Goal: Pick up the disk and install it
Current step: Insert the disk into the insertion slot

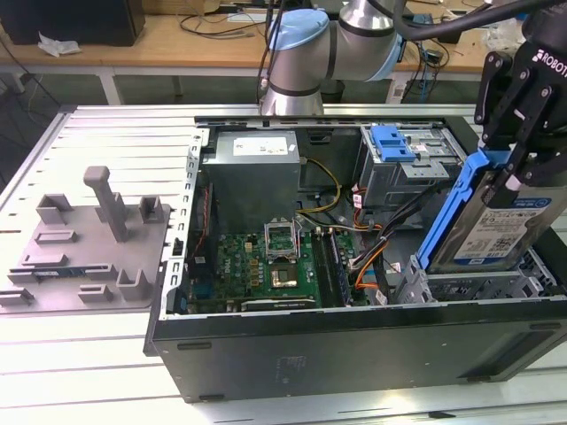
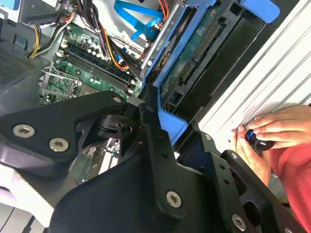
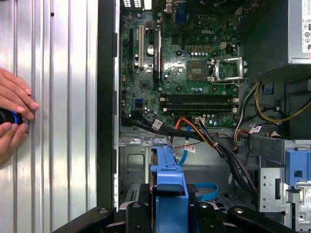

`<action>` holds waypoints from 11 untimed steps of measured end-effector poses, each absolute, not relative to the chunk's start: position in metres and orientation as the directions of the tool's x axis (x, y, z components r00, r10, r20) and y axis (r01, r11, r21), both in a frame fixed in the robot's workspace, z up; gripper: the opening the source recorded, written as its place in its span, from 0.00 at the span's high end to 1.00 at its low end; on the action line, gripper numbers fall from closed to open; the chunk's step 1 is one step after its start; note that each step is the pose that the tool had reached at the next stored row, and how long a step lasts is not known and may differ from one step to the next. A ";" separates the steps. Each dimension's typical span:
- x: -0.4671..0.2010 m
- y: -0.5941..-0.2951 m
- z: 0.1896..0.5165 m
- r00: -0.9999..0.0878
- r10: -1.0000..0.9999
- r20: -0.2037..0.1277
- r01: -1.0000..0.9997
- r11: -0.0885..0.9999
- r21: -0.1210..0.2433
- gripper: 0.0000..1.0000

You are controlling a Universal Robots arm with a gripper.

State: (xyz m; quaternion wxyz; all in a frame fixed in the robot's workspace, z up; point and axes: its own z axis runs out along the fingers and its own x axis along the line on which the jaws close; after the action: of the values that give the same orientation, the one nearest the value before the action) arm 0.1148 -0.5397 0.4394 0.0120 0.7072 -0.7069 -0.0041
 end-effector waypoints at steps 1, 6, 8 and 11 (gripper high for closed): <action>0.115 -0.540 0.439 0.000 -1.000 0.011 -1.000 0.000 0.023 0.64; 0.115 -0.540 0.436 0.000 -1.000 0.011 -1.000 0.000 0.023 0.64; 0.115 -0.540 0.434 0.000 -1.000 0.011 -1.000 0.000 0.023 0.64; 0.115 -0.540 0.431 0.001 -1.000 0.011 -1.000 0.000 0.023 0.64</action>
State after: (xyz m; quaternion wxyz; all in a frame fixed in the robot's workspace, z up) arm 0.1148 -0.5397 0.4313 0.0120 0.7072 -0.7069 -0.0040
